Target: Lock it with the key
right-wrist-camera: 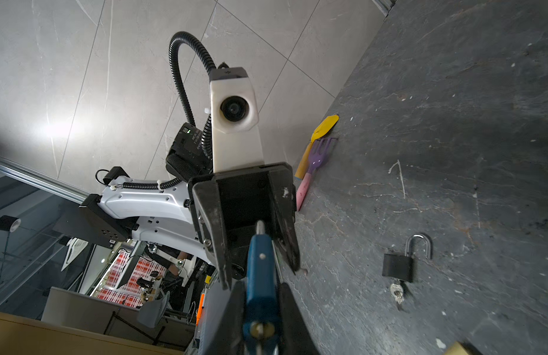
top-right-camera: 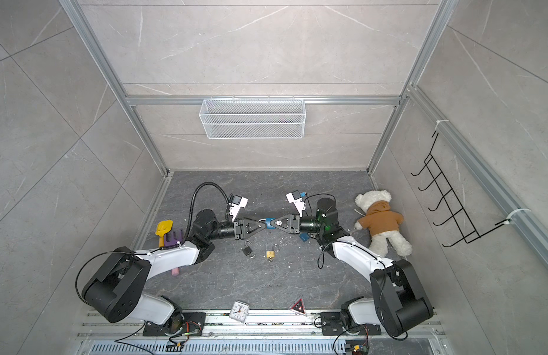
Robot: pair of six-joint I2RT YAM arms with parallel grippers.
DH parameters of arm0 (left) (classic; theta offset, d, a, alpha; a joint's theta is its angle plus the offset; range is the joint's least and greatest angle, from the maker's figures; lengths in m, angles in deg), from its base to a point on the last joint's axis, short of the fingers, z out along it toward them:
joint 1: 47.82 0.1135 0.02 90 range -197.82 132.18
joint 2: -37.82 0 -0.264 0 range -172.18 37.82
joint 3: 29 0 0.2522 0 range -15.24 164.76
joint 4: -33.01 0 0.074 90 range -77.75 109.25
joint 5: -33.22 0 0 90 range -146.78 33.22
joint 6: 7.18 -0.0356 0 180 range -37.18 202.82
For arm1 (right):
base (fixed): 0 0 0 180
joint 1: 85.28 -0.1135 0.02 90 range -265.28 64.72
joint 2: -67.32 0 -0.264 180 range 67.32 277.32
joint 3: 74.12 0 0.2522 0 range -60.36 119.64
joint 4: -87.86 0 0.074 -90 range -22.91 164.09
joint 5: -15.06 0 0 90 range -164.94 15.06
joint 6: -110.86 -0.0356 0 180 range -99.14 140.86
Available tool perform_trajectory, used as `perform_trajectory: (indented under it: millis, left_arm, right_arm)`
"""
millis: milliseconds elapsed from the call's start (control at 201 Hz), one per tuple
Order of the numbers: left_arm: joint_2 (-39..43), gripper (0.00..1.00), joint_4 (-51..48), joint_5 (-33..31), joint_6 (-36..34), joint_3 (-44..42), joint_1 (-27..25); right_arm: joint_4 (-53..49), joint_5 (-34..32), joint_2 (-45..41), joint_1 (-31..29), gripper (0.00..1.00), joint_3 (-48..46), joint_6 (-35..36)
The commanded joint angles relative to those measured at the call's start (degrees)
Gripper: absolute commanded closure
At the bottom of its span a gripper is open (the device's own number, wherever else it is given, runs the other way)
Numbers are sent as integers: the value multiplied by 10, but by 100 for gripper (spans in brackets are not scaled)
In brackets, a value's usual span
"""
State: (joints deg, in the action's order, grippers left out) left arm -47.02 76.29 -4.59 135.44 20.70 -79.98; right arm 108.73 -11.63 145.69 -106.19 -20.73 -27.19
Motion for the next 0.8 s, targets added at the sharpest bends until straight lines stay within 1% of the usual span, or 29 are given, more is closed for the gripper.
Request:
perform_trajectory:
  millis: [0, 264, 518, 607, 677, 791]
  left_arm:
    - [-9, 56, 38, 10, 5, 25, -1]
    - [-24, 61, 52, 12, 17, 31, -3]
    - [-33, 62, 59, 15, 24, 39, -5]
    - [-35, 66, 60, 18, 25, 40, -6]
    - [-37, 72, 66, 23, 30, 42, -8]
    - [-40, 73, 76, 28, 38, 44, -9]
  right_arm:
    - [29, 11, 3, -5, 100, -4, 1]
    - [29, 7, 7, -11, 100, -5, 7]
    - [29, 1, 13, -16, 100, -4, 11]
    - [27, -2, 13, -16, 100, -4, 13]
    - [23, -7, 13, -17, 100, -4, 16]
    - [19, -16, 13, -17, 100, -2, 20]
